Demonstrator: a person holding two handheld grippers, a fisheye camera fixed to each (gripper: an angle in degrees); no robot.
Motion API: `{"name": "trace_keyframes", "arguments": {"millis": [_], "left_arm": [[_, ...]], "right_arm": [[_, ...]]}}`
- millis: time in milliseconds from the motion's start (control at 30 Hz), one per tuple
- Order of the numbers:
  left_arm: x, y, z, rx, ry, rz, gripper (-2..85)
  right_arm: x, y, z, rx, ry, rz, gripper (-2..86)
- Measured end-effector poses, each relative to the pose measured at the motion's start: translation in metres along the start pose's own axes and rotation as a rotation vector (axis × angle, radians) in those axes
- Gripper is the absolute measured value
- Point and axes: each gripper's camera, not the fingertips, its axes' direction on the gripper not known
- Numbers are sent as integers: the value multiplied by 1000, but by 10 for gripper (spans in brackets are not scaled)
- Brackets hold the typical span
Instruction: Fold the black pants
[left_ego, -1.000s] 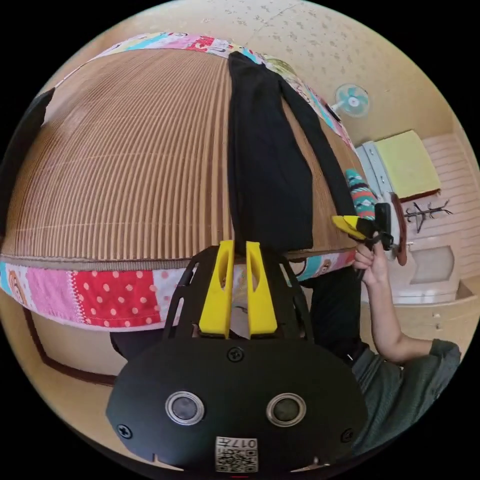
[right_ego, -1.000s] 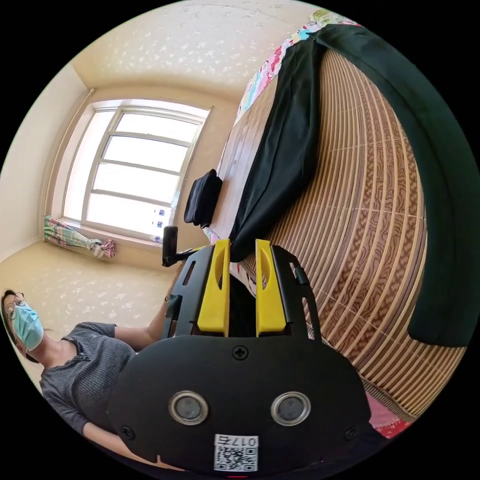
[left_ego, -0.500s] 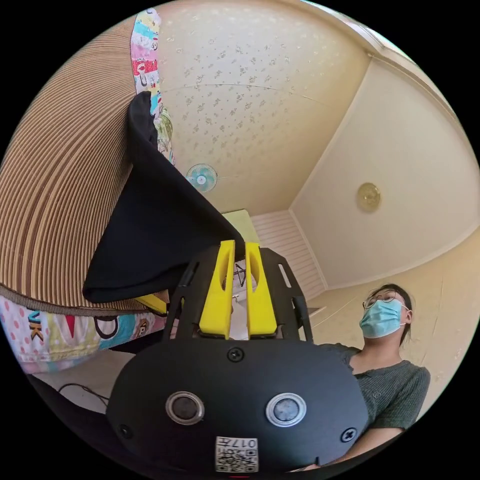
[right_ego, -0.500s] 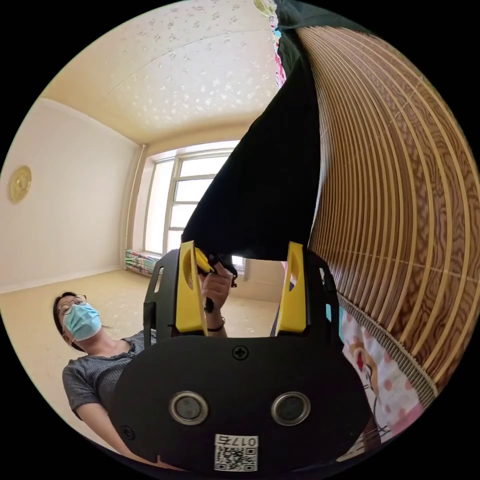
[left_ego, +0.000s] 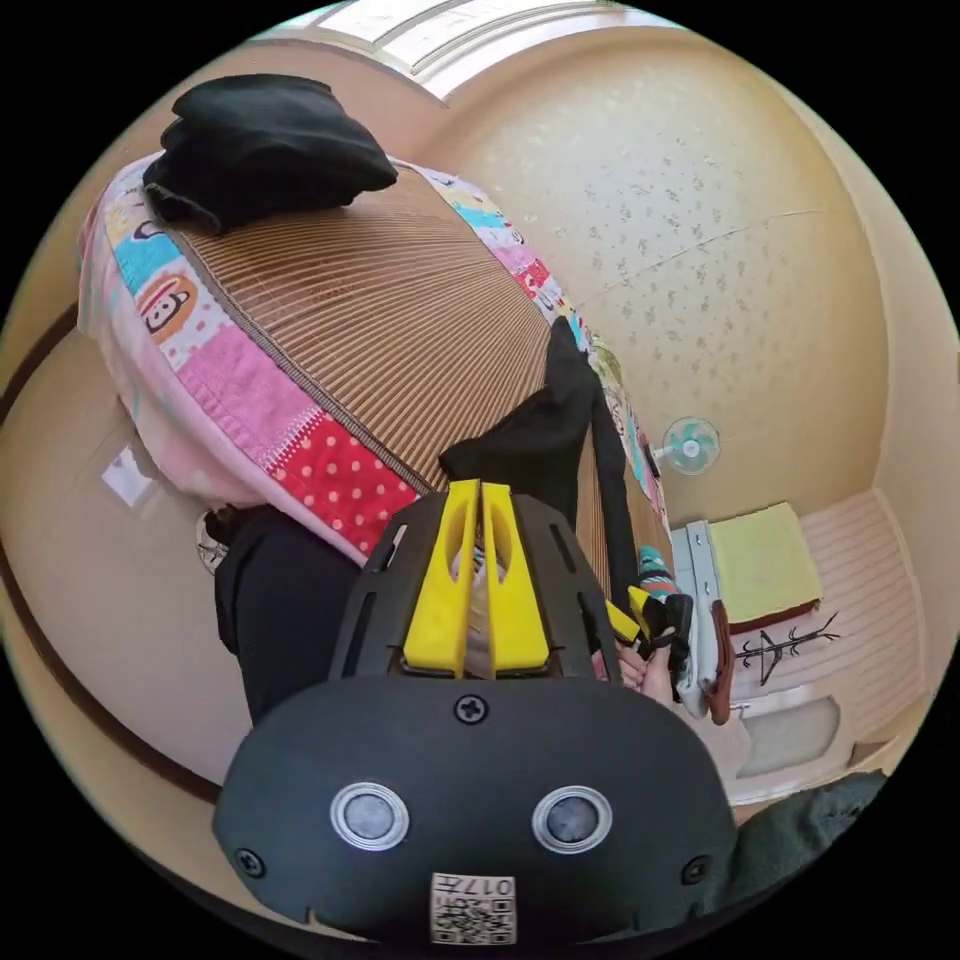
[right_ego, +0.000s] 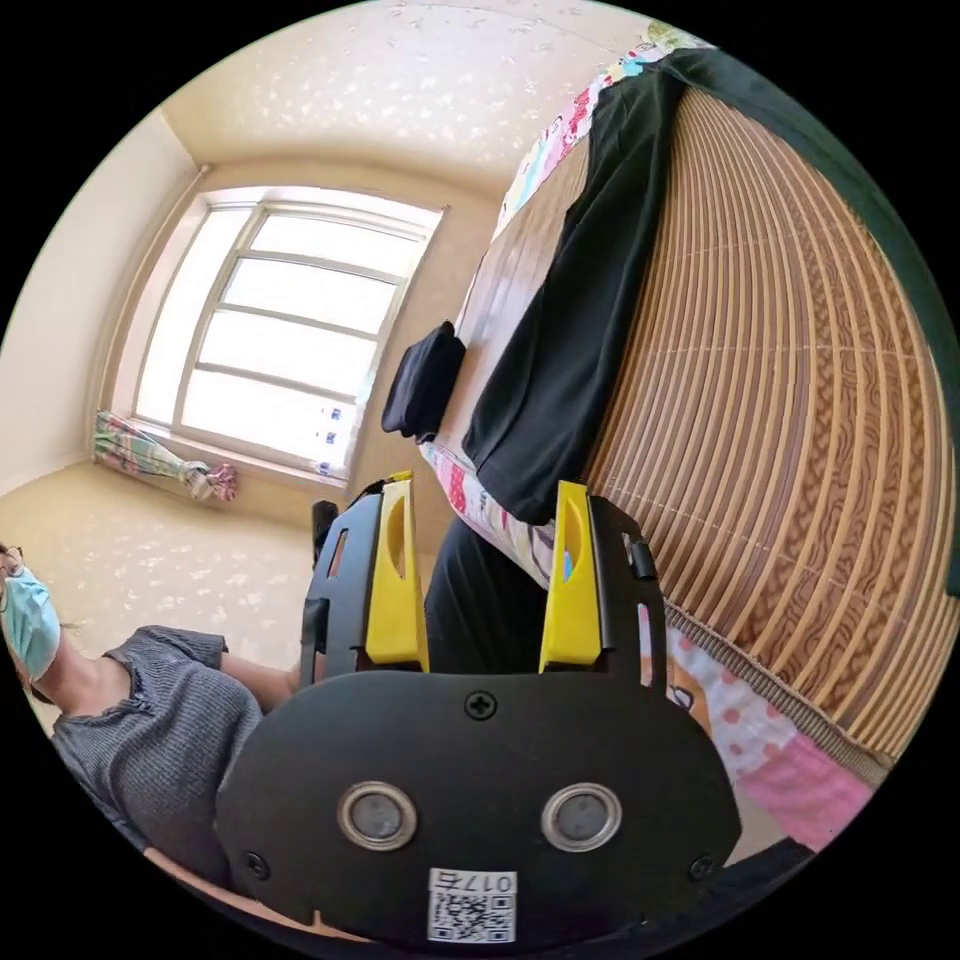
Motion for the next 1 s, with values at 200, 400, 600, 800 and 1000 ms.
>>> {"name": "trace_keyframes", "arguments": {"millis": [200,400,600,800,1000], "left_arm": [[35,-52,117,-232,-146,223,88],[21,-60,230,-357,-306,290,104],[-3,-10,241,-430,-57,265,34],[-26,69,212,-440,-45,315,7],[-79,93,184,-372,-97,210,62]], "right_arm": [[-12,-38,72,-119,236,-9,122],[0,-51,113,-148,191,-22,57],[-16,-40,134,-251,186,-135,33],[-14,0,129,-279,82,-156,34],[0,-2,18,67,393,-70,76]]}}
